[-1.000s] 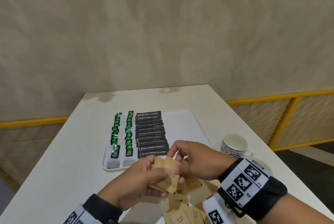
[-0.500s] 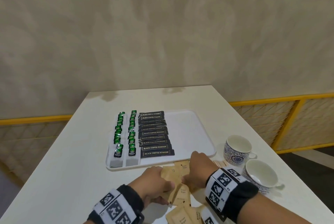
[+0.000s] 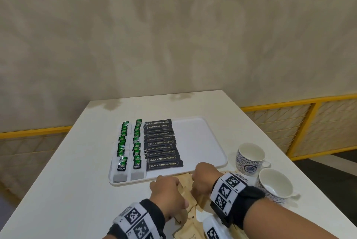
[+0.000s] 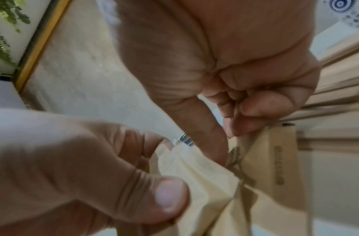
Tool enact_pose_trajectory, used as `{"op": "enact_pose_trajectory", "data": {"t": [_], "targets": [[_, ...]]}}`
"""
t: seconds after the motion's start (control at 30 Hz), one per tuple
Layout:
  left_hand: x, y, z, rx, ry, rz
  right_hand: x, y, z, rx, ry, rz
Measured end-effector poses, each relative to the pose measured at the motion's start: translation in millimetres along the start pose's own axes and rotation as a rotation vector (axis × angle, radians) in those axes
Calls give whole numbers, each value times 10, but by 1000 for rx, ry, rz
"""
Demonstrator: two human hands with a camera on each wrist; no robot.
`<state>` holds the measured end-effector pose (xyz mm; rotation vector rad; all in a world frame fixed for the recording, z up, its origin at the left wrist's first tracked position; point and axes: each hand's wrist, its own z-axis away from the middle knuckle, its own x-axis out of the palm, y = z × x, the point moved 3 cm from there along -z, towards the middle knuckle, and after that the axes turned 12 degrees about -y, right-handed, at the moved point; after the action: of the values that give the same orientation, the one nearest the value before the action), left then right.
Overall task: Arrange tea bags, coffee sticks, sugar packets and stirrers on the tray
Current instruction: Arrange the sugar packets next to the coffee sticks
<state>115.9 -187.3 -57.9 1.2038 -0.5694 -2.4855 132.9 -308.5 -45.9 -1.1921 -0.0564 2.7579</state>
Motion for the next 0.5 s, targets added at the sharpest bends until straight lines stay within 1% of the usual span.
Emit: {"op": "enact_pose_trajectory", "data": {"t": [0.1,0.27,0.33,0.4,0.5], "targets": [[-9,-54,-22,14,7,90,14,-21,-18,-23,-17,-33],[-18,-108,1,131,-13,119,52,-48,13,-65,-4,-69],[-36,-140,11,160,-32,173,54,-31,64,-119,17,-122],[-63,-168,20,199,-49,246,58,17,132,-183,34,-225],[-103,-206,48,243,-64,318,47,83,202,-266,18,-305]]}}
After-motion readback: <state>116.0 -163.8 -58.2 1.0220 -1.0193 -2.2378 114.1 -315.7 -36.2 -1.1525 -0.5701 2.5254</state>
